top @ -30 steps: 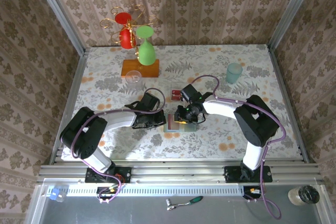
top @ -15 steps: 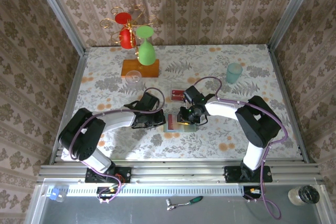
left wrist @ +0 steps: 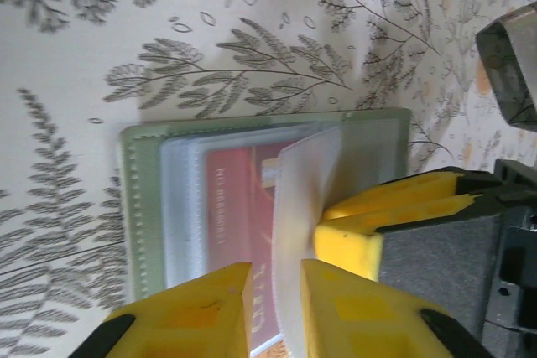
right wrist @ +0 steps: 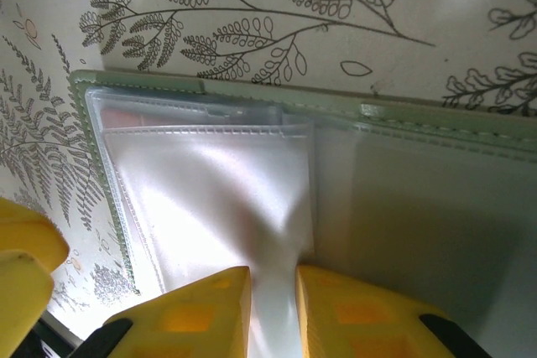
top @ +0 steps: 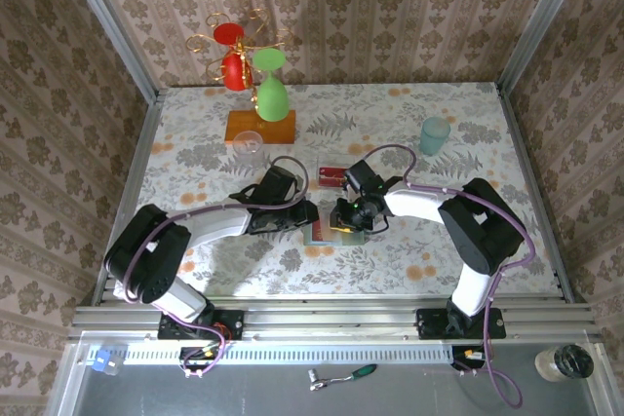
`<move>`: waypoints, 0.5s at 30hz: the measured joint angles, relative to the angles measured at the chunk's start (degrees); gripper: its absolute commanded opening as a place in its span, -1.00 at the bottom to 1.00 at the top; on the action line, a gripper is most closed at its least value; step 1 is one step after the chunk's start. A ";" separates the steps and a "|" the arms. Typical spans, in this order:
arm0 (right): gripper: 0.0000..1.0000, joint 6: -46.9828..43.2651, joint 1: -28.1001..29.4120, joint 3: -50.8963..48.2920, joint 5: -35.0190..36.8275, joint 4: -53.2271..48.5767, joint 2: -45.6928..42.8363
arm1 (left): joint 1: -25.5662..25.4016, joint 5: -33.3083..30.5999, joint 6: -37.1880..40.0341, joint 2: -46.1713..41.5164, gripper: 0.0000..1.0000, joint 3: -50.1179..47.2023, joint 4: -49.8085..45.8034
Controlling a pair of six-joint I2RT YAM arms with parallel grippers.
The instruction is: Take the credit cards out of the card holder
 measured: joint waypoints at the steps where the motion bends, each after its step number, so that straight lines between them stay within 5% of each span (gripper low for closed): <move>1: -0.56 0.02 -0.09 -0.15 -0.13 0.28 0.00 | -0.02 0.44 -0.37 0.52 -0.49 0.00 0.85; 15: -0.56 0.15 -0.46 -0.92 -0.37 1.07 -0.42 | -0.35 3.26 -3.06 5.51 -0.54 0.00 4.46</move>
